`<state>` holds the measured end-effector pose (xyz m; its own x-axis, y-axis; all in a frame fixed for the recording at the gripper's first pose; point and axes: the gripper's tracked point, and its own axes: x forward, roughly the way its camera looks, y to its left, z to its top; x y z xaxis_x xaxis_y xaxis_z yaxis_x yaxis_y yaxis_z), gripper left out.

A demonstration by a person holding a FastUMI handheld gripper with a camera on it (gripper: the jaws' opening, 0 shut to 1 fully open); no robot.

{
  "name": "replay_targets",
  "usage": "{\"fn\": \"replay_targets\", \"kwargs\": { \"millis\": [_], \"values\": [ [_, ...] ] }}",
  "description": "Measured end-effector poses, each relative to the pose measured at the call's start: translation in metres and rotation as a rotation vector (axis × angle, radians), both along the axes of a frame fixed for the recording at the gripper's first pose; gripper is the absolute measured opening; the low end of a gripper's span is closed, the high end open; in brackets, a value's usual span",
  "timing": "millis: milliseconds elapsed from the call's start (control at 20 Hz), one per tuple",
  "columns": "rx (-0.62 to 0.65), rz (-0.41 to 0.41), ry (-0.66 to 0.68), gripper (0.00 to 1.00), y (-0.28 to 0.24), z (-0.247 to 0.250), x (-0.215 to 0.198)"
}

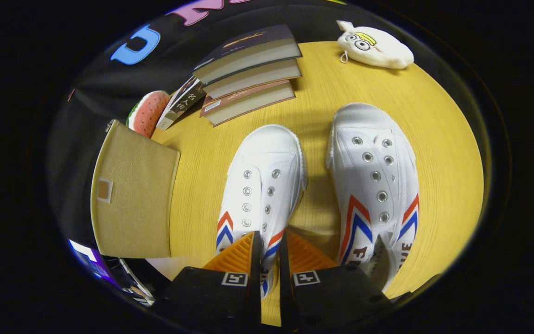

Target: Open the storage box then place both shoes into the box .Put the left shoe in first, then the right shoe, with the right side of both shoes facing outward in a uniform manner.

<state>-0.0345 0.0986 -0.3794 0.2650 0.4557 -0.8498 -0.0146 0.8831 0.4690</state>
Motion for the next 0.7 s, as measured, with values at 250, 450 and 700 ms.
{"fn": "replay_targets", "kwargs": {
  "millis": [250,450,700],
  "values": [
    [0.007,-0.017,-0.006,0.06,0.001,0.003,0.0],
    [0.028,-0.015,-0.022,0.05,0.008,0.019,-0.003],
    [0.08,-0.078,-0.039,0.05,0.013,0.052,-0.003]
  ]
}}
